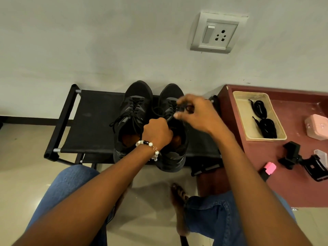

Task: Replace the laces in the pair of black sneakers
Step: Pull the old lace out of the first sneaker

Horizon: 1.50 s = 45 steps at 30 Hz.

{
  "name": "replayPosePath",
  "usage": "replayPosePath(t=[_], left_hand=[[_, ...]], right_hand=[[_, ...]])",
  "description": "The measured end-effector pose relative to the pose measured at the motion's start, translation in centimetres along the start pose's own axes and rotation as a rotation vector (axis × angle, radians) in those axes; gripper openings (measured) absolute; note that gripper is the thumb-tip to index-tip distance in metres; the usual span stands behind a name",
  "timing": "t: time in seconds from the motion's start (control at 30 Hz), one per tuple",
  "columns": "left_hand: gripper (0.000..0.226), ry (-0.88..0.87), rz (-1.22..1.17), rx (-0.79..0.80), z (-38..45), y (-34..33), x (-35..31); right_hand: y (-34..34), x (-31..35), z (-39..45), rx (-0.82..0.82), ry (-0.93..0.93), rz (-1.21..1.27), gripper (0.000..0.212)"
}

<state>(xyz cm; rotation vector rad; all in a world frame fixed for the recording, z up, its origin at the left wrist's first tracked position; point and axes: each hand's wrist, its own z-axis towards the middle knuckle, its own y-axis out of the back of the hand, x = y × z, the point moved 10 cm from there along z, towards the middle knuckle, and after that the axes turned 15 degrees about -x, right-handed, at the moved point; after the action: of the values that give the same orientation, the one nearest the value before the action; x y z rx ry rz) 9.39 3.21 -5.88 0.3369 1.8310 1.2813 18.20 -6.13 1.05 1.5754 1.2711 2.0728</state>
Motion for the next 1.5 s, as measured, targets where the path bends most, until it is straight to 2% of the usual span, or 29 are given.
replayPosePath(t=[0.07,0.1,0.2,0.27,0.37,0.47,0.53,0.6,0.67,0.73,0.77,0.83,0.93,1.0,1.1,1.17,1.37,1.5], left_hand=[[0.027,0.003,0.003,0.000,0.1,0.0,0.0],[0.025,0.003,0.001,0.000,0.1,0.0,0.0],[0.021,0.001,-0.005,0.001,0.3,-0.1,0.0],[0.021,-0.001,-0.006,0.002,0.3,-0.1,0.0],[0.025,0.005,-0.010,-0.001,0.2,0.0,0.1],[0.028,0.007,-0.010,0.001,0.2,0.1,0.1],[0.028,0.005,-0.005,-0.002,0.3,0.1,0.1],[0.027,0.005,0.000,0.000,0.3,-0.1,0.2],[0.025,0.002,0.000,-0.002,0.2,-0.1,0.1],[0.026,0.004,0.003,-0.001,0.2,-0.1,0.1],[0.027,0.005,0.005,0.000,0.1,-0.2,0.2],[0.025,0.001,0.008,0.000,0.2,-0.2,0.2],[0.023,-0.002,-0.002,0.005,0.2,-0.2,0.1],[0.023,-0.004,0.004,0.007,0.3,-0.2,0.1],[0.022,-0.003,0.011,0.007,0.2,-0.2,0.1],[0.023,-0.003,0.013,0.009,0.3,-0.2,0.1],[0.029,0.001,0.012,0.017,0.3,-0.3,0.2],[0.029,0.013,0.018,0.026,0.3,-0.3,0.3]], right_hand=[[-1.9,0.6,-0.8,0.107,0.185,-0.453,0.038],[-2.3,1.0,-0.9,0.100,0.228,-0.559,0.035],[-1.2,2.3,-0.7,-0.039,0.262,-0.481,0.011],[-0.3,1.9,-0.3,-0.107,0.200,-0.352,0.007],[1.2,-0.2,0.3,-0.199,-0.077,0.105,0.018],[1.5,-1.6,0.0,-0.202,-0.395,0.772,0.021],[1.2,-1.5,-0.3,-0.151,-0.516,1.115,0.023],[1.2,-1.7,-0.2,-0.165,-0.545,1.269,0.025],[1.6,-2.0,0.2,-0.223,-0.464,1.139,0.021],[2.7,-1.3,0.5,-0.275,-0.236,0.680,0.012],[2.5,-0.4,0.6,-0.247,-0.087,0.413,0.009],[0.2,1.0,0.2,-0.088,0.145,-0.038,0.014],[-2.6,1.4,-0.9,0.076,0.280,-0.487,0.032],[-2.5,1.7,-1.0,0.050,0.279,-0.513,0.031],[-1.9,1.7,-0.9,-0.037,0.228,-0.386,0.010],[-1.7,1.0,-0.7,-0.057,0.153,-0.300,0.009],[-0.1,-2.2,0.0,-0.095,-0.151,-0.038,0.019],[-0.6,-4.0,-0.7,-0.106,-0.438,0.270,0.015]])
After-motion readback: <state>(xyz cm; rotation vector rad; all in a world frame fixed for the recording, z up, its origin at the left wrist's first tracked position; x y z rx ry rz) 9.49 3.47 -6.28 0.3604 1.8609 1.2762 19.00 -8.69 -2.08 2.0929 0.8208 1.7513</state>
